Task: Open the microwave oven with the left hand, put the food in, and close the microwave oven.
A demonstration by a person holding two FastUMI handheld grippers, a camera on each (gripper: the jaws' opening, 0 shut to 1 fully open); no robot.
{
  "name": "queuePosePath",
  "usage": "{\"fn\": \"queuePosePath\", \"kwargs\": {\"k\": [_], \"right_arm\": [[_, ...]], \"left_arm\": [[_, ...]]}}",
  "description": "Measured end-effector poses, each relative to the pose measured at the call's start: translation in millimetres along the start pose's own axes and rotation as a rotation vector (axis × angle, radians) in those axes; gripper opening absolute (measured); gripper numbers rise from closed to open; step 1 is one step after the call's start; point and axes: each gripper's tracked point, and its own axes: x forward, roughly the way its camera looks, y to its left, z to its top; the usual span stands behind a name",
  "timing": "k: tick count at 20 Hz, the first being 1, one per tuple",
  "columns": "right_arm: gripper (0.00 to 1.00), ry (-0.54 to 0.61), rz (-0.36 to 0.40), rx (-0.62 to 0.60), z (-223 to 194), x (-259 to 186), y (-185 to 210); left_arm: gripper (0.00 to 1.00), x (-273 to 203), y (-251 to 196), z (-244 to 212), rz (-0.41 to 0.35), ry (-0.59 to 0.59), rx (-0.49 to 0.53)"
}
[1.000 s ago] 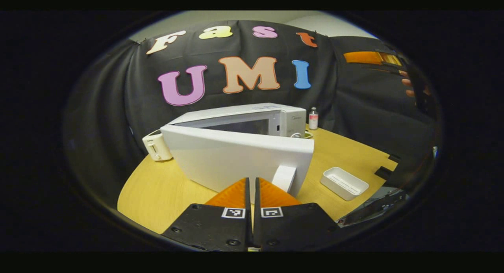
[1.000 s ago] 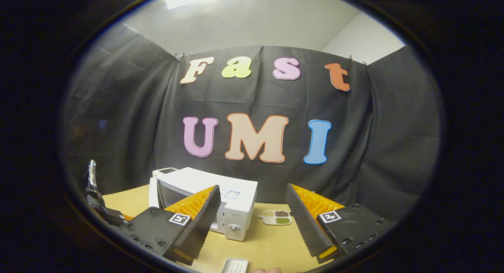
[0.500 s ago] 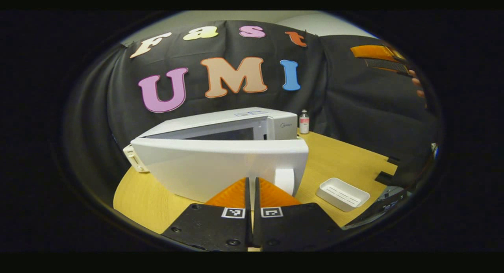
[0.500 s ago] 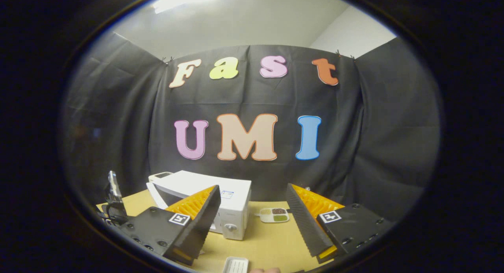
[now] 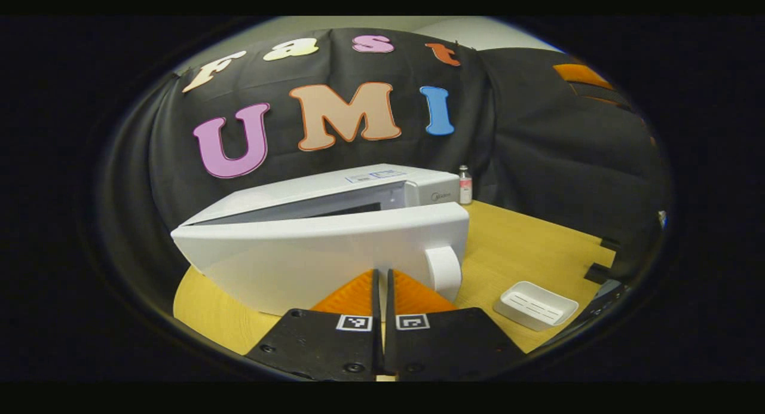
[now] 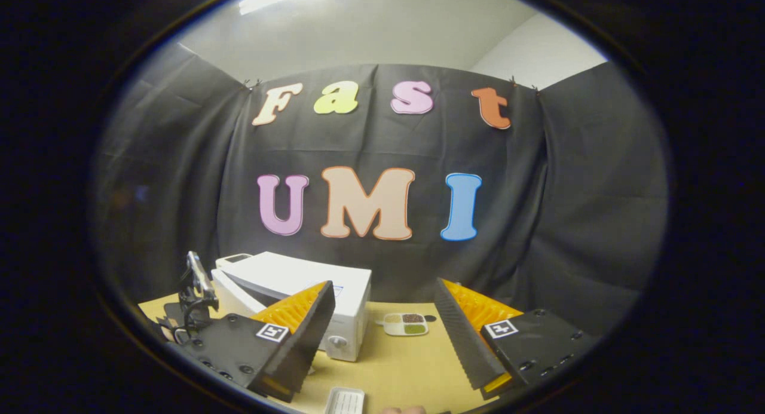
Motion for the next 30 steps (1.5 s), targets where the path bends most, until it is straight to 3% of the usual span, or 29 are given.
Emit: {"fn": "queuePosePath", "kwargs": {"k": [14, 17, 21, 24, 27, 30], "right_arm": [[0.97, 0.030, 0.064, -0.155, -12, 4, 5], [0.97, 0.037, 0.084, -0.174, -16, 4, 12], [0.97, 0.026, 0.093, -0.181, -15, 6, 17], [0.97, 0.030, 0.085, -0.169, -18, 8, 14], [0.98, 0.038, 0.076, -0.124, -19, 10, 9], [1.00, 0.029, 0.055, -0.108, -15, 9, 1]], "left_arm": [[0.00, 58, 9, 26, 0.061, -0.019, -0.123], [0.01, 65, 5, 28, 0.046, -0.013, -0.153], [0.00, 67, 8, 35, 0.062, -0.031, -0.177], [0.02, 68, 8, 37, 0.073, -0.036, -0.250], [0.01, 73, 15, 41, 0.099, -0.031, -0.203], [0.00, 75, 7, 37, 0.090, -0.021, -0.218]]}}
